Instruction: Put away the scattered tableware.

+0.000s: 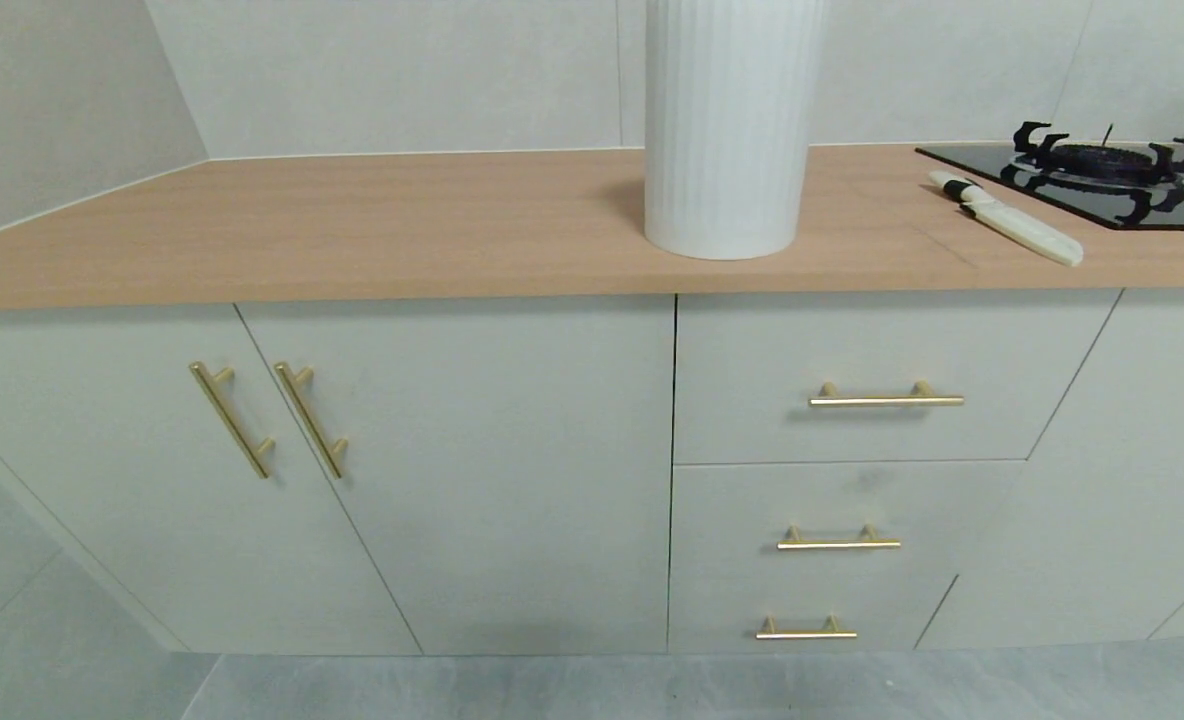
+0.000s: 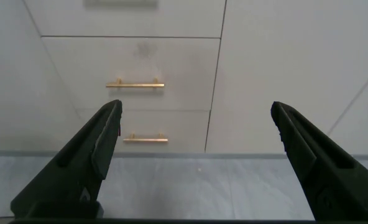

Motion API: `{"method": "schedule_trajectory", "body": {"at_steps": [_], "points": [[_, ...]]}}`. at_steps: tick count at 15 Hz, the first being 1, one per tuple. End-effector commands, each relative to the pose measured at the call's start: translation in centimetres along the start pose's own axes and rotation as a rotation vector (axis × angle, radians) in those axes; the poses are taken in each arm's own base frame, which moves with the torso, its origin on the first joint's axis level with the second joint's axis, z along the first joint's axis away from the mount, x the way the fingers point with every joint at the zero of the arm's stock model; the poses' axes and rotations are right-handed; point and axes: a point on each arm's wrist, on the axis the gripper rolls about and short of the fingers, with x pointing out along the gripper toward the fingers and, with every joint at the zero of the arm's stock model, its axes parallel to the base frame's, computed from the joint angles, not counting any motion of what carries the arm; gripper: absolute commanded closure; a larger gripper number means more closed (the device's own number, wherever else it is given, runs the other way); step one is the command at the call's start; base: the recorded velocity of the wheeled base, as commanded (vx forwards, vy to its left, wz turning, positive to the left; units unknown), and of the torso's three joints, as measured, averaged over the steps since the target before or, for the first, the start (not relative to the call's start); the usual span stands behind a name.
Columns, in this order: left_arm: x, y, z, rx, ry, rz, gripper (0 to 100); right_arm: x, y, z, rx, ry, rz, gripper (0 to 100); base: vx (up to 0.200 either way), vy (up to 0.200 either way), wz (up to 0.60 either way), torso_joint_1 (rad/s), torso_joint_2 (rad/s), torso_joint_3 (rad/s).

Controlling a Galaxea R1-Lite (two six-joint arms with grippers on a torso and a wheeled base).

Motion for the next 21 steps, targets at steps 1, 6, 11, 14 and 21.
{"method": "schedule_trajectory", "body": {"at_steps": [1, 6, 11, 14, 21], "points": [[0.01, 0.0, -0.01, 0.0, 0.001, -0.001, 0, 0.02, 0.0, 0.0, 0.0, 0.003, 0.001, 0, 0.2, 0.0, 0.0, -0.002, 0.0, 0.002], [0.01, 0.0, -0.01, 0.0, 0.001, 0.001, 0, 0.02, 0.0, 0.0, 0.002, 0.003, 0.001, 0, 0.2, 0.0, 0.0, 0.002, 0.0, 0.002], [0.01, 0.0, -0.03, 0.0, 0.002, 0.001, 0, 0.02, -0.01, 0.0, 0.002, 0.003, 0.0, 0, 0.16, 0.0, 0.0, 0.003, 0.0, 0.004], [0.01, 0.0, -0.03, 0.0, 0.002, -0.001, 0, 0.02, 0.0, 0.0, 0.002, 0.003, 0.0, 0, 0.0, 0.0, 0.0, 0.0, 0.0, 0.0], [0.01, 0.0, -0.03, 0.0, 0.002, 0.001, 0, 0.02, 0.0, 0.0, 0.002, 0.003, 0.0, 0, 0.0, 0.0, 0.0, 0.0, 0.0, 0.0]]}}
